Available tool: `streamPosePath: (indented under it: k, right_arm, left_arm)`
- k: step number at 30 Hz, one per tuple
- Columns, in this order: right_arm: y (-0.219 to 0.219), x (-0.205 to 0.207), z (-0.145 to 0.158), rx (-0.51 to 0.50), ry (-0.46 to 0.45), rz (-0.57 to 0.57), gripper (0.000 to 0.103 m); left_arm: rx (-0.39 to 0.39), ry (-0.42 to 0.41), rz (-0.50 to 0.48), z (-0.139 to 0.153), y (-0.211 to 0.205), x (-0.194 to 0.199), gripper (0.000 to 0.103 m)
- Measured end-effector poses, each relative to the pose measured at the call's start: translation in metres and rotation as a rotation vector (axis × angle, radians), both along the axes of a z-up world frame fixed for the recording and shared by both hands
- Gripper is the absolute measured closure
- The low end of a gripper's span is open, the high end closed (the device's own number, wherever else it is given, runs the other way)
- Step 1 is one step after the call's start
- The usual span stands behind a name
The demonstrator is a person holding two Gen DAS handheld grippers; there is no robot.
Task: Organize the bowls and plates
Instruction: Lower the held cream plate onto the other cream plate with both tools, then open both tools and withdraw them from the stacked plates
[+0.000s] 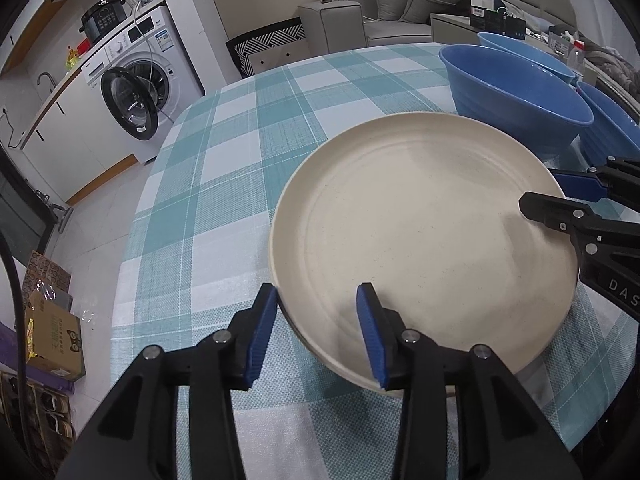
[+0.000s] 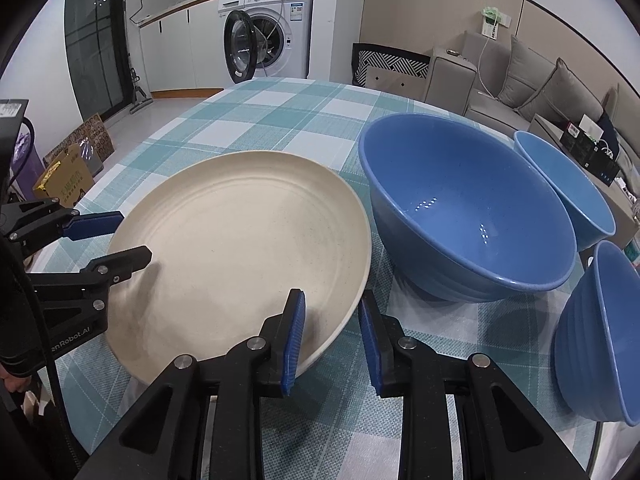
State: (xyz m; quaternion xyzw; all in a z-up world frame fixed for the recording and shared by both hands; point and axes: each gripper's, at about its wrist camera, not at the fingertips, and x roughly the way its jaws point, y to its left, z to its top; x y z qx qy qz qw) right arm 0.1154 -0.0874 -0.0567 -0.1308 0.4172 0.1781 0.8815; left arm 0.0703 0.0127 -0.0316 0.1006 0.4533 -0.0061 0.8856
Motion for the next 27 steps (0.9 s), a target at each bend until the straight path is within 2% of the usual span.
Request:
streamPosePath:
  k: [5,16,19,21,22,24,27]
  right_arm:
    - [0.005,-0.002,-0.005,-0.054,-0.036,0.009,0.075]
    - [-0.002,0.002,-0.004,-0.007,-0.004,0.031,0.072]
    - [-0.005,0.003,0.000,0.029,-0.007,0.042,0.065]
    - [-0.006,0.001,0.005,0.051,-0.018,0.048,0.050]
    - [-0.007,0.000,0.008,0.063,-0.025,0.050,0.048]
    - [-0.008,-0.001,0.013,0.085,-0.030,0.050,0.035]
    - [-0.011,-0.003,0.020,0.131,-0.047,0.054,0.020]
  left_arm:
    - [-0.004,0.000,0.001,0.000,0.000,0.000,0.061]
    - [-0.027,0.007,0.002,0.000,0.004,0.001,0.060]
    - [-0.044,0.011,0.013,0.000,0.007,0.003,0.060]
    - [-0.062,0.009,0.019,0.002,0.011,0.004,0.059]
    - [-0.073,0.007,0.024,0.003,0.013,0.004,0.058]
    - [-0.108,-0.004,0.033,0.007,0.018,0.004,0.053]
    - [-0.160,-0.023,0.038,0.013,0.025,0.002,0.051]
